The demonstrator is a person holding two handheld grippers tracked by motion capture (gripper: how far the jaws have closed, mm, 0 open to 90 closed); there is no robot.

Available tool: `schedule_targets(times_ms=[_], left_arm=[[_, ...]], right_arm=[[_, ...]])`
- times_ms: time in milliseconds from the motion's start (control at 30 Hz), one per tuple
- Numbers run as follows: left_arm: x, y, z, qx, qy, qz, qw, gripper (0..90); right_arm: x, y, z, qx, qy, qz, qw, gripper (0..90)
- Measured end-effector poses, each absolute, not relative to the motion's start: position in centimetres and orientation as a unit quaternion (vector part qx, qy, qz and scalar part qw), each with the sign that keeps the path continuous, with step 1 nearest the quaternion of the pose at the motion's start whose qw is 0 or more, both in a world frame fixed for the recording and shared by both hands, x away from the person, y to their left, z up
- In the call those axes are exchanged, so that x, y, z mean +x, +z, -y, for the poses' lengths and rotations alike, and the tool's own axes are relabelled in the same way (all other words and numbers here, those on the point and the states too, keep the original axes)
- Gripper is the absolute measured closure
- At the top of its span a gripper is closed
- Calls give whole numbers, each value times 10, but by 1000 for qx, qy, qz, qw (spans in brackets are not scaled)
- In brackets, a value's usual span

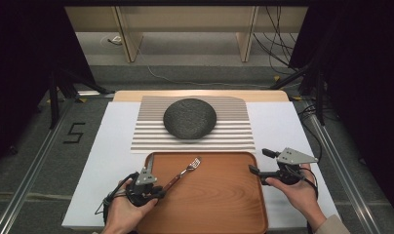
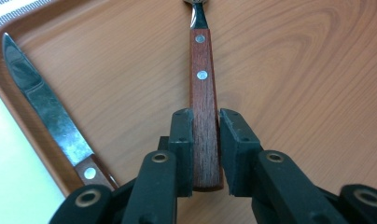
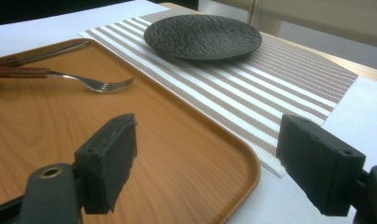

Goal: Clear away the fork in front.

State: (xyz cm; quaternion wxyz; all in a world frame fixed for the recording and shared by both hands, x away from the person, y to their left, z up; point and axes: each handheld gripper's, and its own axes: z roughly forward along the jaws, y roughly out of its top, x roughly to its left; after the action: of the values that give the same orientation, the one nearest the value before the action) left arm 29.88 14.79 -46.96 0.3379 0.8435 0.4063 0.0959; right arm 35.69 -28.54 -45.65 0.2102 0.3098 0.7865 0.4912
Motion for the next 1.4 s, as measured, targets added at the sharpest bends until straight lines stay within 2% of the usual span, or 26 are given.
schedule_targets(times_ms=[333,467,533,667,867,1100,1400], left_arm=[[299,-473,-143,852,70,-404,324,740],[300,-467,-142,847,70,-401,342,611],[301,-461,-141,845,78,-392,356,576],[307,-451,-134,846,87,-372,372,623],[320,-446,-106,872,92,-325,354,898],[336,-455,-72,898,66,-294,320,900],[345,-465,-59,913,66,-277,292,900]], right_arm=[[357,-457,285,309,489,-788,210,211],[357,-457,285,308,489,-788,210,210],[357,-457,285,309,489,-788,210,210],[357,-457,284,308,488,-789,210,210],[357,-457,285,309,489,-788,211,210],[357,-457,286,310,491,-786,210,210],[357,-457,285,309,490,-788,210,210]])
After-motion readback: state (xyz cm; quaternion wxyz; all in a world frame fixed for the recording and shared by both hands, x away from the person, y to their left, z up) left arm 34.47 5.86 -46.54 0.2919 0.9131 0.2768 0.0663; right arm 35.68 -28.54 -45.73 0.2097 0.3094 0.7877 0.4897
